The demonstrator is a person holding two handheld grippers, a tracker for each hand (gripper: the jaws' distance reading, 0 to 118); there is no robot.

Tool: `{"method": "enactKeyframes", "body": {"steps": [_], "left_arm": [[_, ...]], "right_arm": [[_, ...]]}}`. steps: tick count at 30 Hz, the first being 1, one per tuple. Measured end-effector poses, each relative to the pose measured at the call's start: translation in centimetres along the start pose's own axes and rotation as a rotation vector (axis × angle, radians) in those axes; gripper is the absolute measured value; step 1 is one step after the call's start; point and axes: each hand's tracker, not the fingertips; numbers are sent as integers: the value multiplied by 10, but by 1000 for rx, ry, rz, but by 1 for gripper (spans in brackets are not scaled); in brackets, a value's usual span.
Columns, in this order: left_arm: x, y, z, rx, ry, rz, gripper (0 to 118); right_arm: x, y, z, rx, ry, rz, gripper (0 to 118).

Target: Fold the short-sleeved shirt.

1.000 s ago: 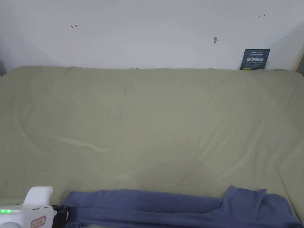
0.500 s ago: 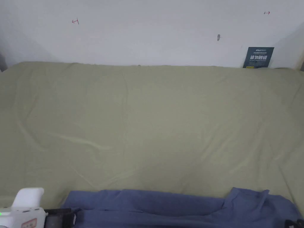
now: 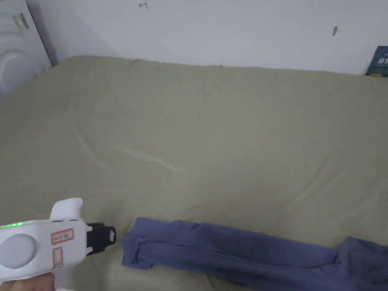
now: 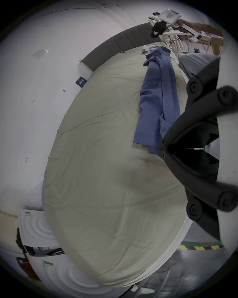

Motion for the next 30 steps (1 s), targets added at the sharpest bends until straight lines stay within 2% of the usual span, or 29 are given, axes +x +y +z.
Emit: {"method": "enactKeyframes", "body": {"steps": [3,9,10,11,12,13,15,16,17,20,24,30], "left_arm": [[-10,6,-6,-22,-122,25,0],[-35,25,-30,-98,-215,56,0],[-38,25,-33,-108,-260,76,7],[-41,26,-36,-122,-303,105,35],[-46,29,-40,-143,-323,109,100],[-49,31,-45,-156,-355,116,118],[-55,28,-53,-172,-396,73,116],[-56,30,-58,-200,-412,130,116],[-57,34,-66,-172,-422,127,117],[-51,28,-82,-238,-438,149,117],[-45,32,-109,-267,-617,192,117],[-23,32,-127,-294,-622,160,114]], "right_arm": [[-20,-13,7,82,-85,58,0],[-44,-26,17,84,-87,71,0],[-44,-27,17,73,-74,60,0],[-49,-27,19,69,-76,49,0],[-52,-28,20,67,-78,43,0],[-53,-29,20,67,-77,42,0],[-55,-32,22,75,-93,42,0],[-55,-32,22,75,-94,42,0],[-55,-32,22,69,-98,39,0],[-52,-32,22,59,-100,-8,0],[-50,-33,22,49,-116,-17,0],[-41,-29,19,31,-133,-33,0]]}}
